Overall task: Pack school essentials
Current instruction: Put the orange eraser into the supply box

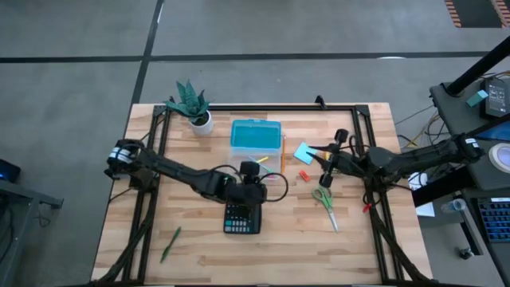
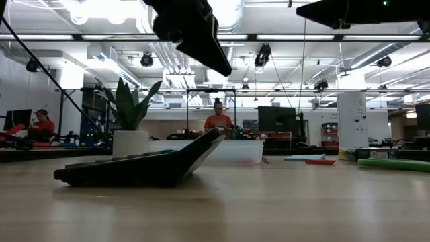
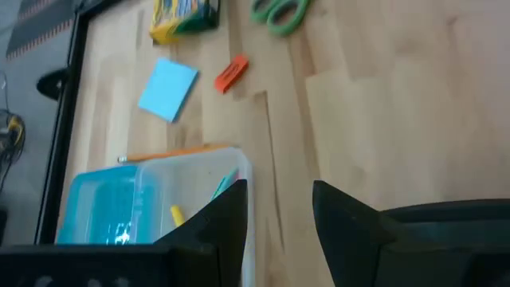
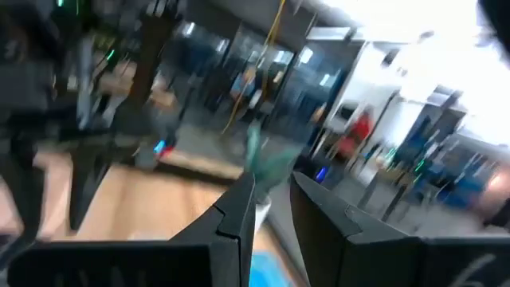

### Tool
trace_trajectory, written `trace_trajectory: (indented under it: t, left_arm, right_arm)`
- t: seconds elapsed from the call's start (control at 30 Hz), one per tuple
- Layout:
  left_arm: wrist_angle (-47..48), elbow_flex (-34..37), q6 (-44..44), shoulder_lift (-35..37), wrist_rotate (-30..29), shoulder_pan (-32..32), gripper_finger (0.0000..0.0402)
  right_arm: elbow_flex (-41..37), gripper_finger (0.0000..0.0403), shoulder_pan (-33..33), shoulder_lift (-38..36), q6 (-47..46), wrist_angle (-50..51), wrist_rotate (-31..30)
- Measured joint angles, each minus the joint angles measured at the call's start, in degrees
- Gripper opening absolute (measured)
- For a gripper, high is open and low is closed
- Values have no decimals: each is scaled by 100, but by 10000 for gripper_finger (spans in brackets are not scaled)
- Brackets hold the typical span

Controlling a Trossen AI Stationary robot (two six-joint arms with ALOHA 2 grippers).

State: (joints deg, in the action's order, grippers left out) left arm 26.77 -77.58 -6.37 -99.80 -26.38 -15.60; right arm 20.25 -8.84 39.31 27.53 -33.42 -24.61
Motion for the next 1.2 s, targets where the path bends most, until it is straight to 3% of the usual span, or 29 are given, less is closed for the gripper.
trace_trajectory:
  t: [0.33,0.73,0.93,1.07,1.2]
  left_arm:
    - [-1220,1334,-2,905,-12,-224,125]
    - [-2679,3286,1,2376,-264,-203,125]
    - [-2956,3724,4,2778,-434,-203,125]
    - [-2974,3766,-6,2879,-442,-203,125]
    - [-2995,3720,-403,2910,-583,-200,125]
  right_arm:
    - [1766,72,0,923,-2084,3009,1]
    - [2701,72,0,2118,-3956,4521,3]
    - [2886,72,3,2477,-4784,5723,32]
    - [2917,70,176,2619,-5776,6888,425]
    - [2822,63,457,2820,-6395,7264,880]
